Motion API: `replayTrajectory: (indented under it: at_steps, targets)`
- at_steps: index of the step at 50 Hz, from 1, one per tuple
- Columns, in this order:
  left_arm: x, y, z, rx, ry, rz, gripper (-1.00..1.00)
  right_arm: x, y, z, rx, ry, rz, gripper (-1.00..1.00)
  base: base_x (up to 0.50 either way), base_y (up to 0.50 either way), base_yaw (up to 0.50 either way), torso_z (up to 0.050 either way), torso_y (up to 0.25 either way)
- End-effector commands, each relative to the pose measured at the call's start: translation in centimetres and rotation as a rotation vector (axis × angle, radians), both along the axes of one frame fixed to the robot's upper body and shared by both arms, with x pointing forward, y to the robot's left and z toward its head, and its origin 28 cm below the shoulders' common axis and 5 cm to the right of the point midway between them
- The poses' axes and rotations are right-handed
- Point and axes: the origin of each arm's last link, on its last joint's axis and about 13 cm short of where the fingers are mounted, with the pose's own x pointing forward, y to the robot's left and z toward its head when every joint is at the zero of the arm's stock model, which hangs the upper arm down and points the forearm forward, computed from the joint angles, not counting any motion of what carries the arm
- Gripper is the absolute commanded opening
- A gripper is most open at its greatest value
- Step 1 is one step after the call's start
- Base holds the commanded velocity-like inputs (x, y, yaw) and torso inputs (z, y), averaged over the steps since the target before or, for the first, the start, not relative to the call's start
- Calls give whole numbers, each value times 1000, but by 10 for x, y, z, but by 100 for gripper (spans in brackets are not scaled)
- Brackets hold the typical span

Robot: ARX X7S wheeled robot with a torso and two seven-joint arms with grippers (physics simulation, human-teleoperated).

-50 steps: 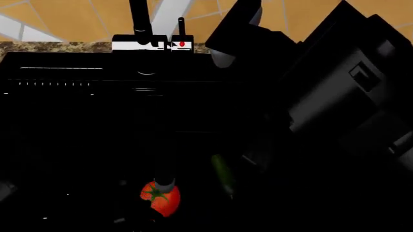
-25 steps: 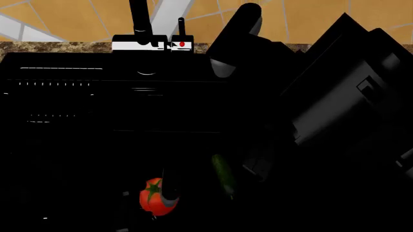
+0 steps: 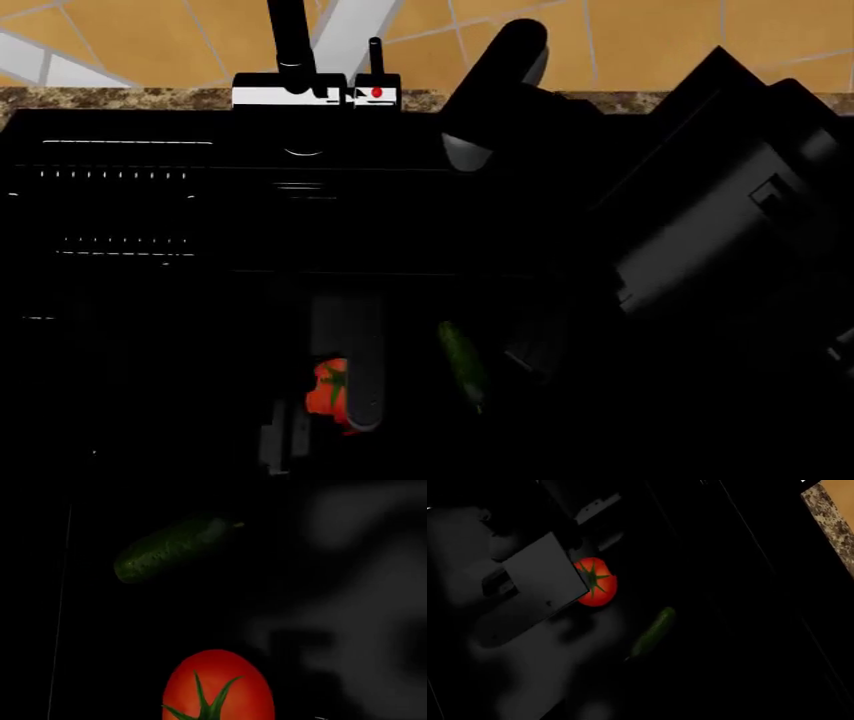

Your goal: Pick the vegetables from the sink and place them on the cutting board.

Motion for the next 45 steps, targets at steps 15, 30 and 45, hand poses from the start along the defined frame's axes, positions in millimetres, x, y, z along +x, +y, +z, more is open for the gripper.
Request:
replayTrajectory:
  at_steps: [15,30,45]
  targets:
    - [-18,45,63,-209,-393,-46,-100,10,-3,8,-15,-103,-83,100,0,0,0,0,0]
    - [-60,64,83,-414,-560,-11,-100,16,20,7,-5,40,-100,100,0,0,0,0,0]
    - [-62,65,82,-732,-726,122,-100,43,43,-8,78,124,-269,100,0,0,0,0,0]
